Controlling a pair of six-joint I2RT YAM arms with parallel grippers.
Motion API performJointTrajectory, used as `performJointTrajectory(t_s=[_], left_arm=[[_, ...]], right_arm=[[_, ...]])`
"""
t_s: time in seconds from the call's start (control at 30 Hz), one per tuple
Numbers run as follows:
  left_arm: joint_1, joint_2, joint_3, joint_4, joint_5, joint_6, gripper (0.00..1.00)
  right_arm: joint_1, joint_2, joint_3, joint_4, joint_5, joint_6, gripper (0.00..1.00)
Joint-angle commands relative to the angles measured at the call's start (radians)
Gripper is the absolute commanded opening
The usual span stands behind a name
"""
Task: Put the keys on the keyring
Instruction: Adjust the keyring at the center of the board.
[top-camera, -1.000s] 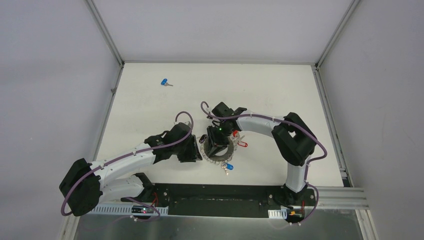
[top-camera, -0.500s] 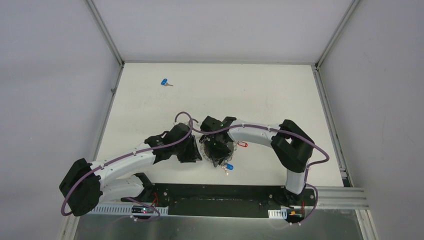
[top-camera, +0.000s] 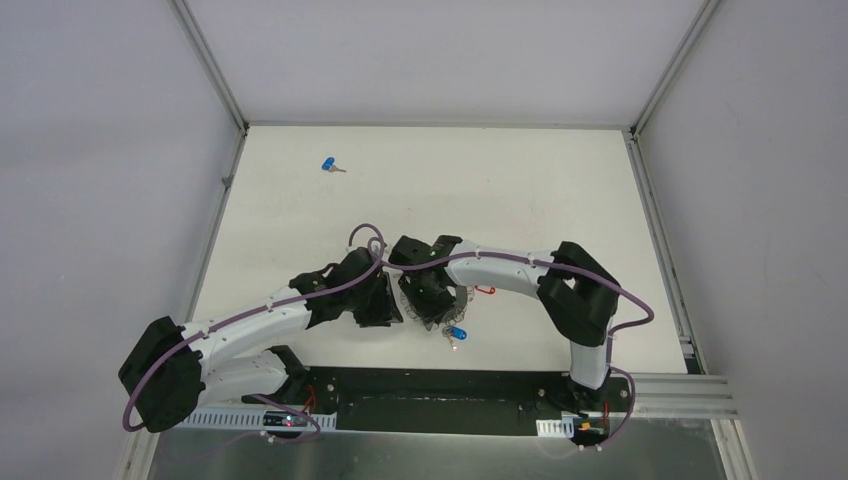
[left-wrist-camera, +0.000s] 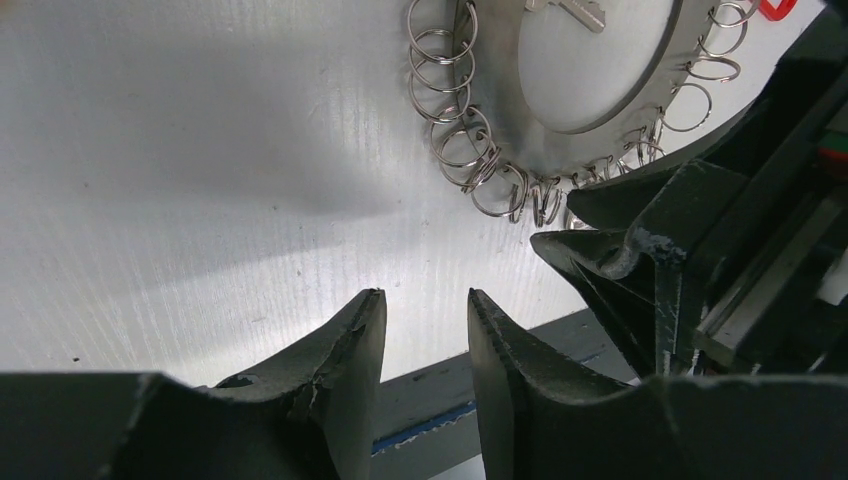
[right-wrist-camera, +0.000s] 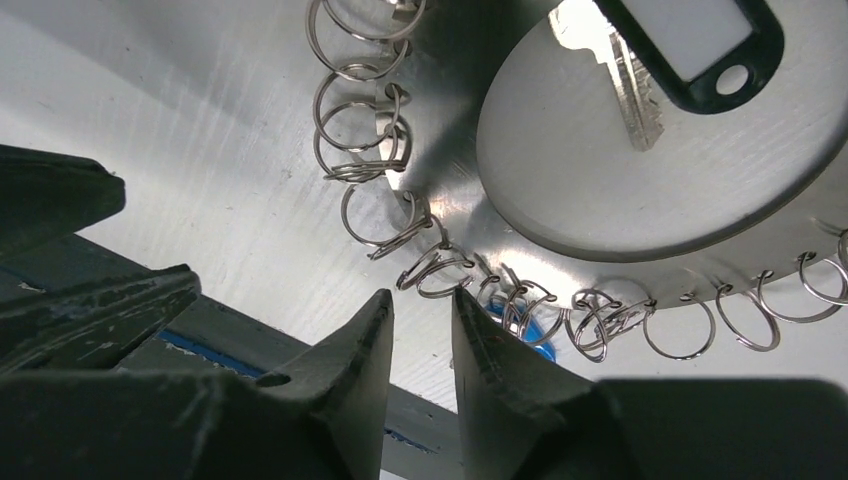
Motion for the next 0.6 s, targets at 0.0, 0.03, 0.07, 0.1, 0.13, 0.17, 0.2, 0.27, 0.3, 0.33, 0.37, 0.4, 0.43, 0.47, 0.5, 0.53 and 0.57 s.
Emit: performJointTrajectory(t_s=[0.0,0.03,0.07,0.1,0.13,0.17,0.2,0.27,0.3,0.33,0.37,0.4,0.43,0.47,0.5,0.53,0.57], left_arm=[[-0.007,0.001,-0.003,0.006,-0.021,-0.011,0.37],[-0.007,0.002,-0.003,0.006,-0.021,-0.011,0.37],[-0.007,0.003,-0.003,0.005,-0.021,-0.011,0.37],[-0.007,0.003,-0.003,0.005,-0.02,-0.011,0.37],[-0.006,0.003,-0.004,0.006,-0.02,-0.011,0.37],[-0.006,0.005,-0.005,0.006,-0.021,-0.011,0.37],[-0.007,0.005,-0.005,0.006,-0.021,-0.011,0.37],[-0.007,0.007,-0.006,0.005,-0.023,-0.011,0.37],[-0.007,0.006,-0.006,0.005,-0.022,-0.011,0.37],[-0.006,0.006,-0.006,0.005,-0.023,-0.011,0.37],[-0.007,0.005,-0.006,0.006,-0.023,-0.011,0.37],[-0.006,0.004,-0.006,0.006,-0.023,-0.011,0.37],[-0.007,0.002,-0.006,0.005,-0.023,-0.011,0.37],[-0.007,0.002,-0.007,0.005,-0.023,-0.011,0.37],[-0.007,0.001,-0.008,0.005,-0.024,-0.011,0.37],[-0.006,-0.001,-0.008,0.005,-0.024,-0.013,0.37],[-0.007,-0.003,-0.009,0.005,-0.025,-0.013,0.37]], right_arm=[[0.02,0.019,0.03,-0.019,0.041,-0.025,0.31],[0.022,0.021,0.033,-0.022,0.05,-0.026,0.31],[0.023,0.027,0.035,-0.025,0.056,-0.029,0.31],[0.025,0.027,0.037,-0.027,0.066,-0.03,0.31],[0.028,0.031,0.039,-0.028,0.078,-0.035,0.31],[0.031,0.035,0.041,-0.031,0.088,-0.037,0.3],[0.033,0.036,0.041,-0.03,0.091,-0.041,0.3],[0.036,0.039,0.046,-0.031,0.132,-0.046,0.29],[0.038,0.04,0.045,-0.029,0.136,-0.049,0.29],[0.038,0.04,0.044,-0.027,0.138,-0.05,0.29],[0.039,0.04,0.044,-0.023,0.137,-0.051,0.29],[0.041,0.04,0.042,-0.018,0.137,-0.052,0.29],[0.042,0.041,0.041,-0.017,0.143,-0.051,0.29],[0.046,0.041,0.043,-0.016,0.153,-0.053,0.29],[0.049,0.043,0.045,-0.017,0.163,-0.054,0.29],[0.051,0.046,0.046,-0.019,0.173,-0.055,0.3],[0.055,0.047,0.047,-0.02,0.185,-0.056,0.29]])
